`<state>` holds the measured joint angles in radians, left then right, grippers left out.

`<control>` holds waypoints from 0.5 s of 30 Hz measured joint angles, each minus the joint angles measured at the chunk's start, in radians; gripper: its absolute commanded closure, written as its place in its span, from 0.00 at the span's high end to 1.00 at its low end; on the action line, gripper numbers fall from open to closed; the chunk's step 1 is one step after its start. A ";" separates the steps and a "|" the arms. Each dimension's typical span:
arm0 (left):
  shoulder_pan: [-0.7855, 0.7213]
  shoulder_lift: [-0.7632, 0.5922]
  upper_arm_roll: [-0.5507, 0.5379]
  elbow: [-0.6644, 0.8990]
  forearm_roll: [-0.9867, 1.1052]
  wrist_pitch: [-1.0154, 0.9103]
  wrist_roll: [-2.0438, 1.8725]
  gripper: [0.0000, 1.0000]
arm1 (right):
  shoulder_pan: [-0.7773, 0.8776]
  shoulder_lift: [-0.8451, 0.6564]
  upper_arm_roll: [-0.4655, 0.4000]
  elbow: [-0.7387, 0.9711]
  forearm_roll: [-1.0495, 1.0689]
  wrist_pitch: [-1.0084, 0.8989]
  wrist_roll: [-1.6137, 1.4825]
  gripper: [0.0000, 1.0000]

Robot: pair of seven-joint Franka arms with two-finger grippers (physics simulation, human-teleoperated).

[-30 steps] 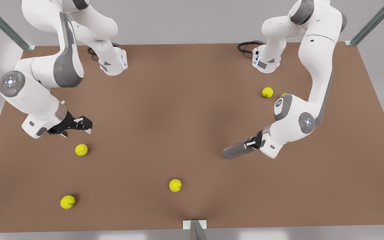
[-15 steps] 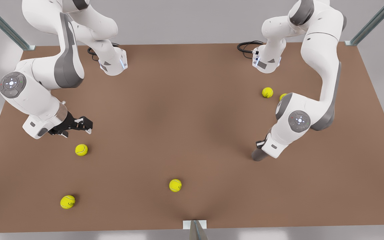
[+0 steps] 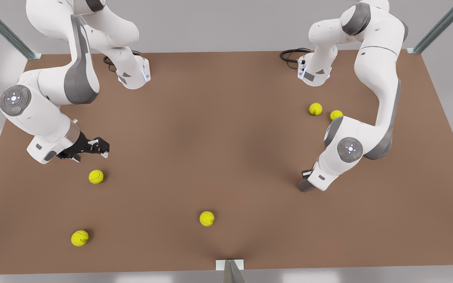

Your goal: Put the tennis tube upright

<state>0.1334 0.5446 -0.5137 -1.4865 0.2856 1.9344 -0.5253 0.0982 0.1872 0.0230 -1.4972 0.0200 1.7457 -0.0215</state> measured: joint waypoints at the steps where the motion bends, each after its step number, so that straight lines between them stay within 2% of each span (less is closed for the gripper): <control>1: 0.000 0.000 0.000 0.000 -0.001 0.000 0.000 1.00 | 0.000 -0.001 0.000 0.000 0.001 0.001 0.000 1.00; 11: 0.001 -0.017 0.001 0.005 0.004 -0.018 -0.008 1.00 | 0.001 -0.003 0.002 -0.003 0.002 0.000 0.000 1.00; 15: 0.000 -0.063 -0.014 0.033 0.006 -0.151 -0.009 1.00 | 0.001 -0.001 0.002 -0.008 0.001 0.000 0.000 1.00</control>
<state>0.1335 0.4821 -0.5274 -1.4534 0.2919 1.7835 -0.5339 0.0989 0.1857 0.0245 -1.5049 0.0215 1.7457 -0.0215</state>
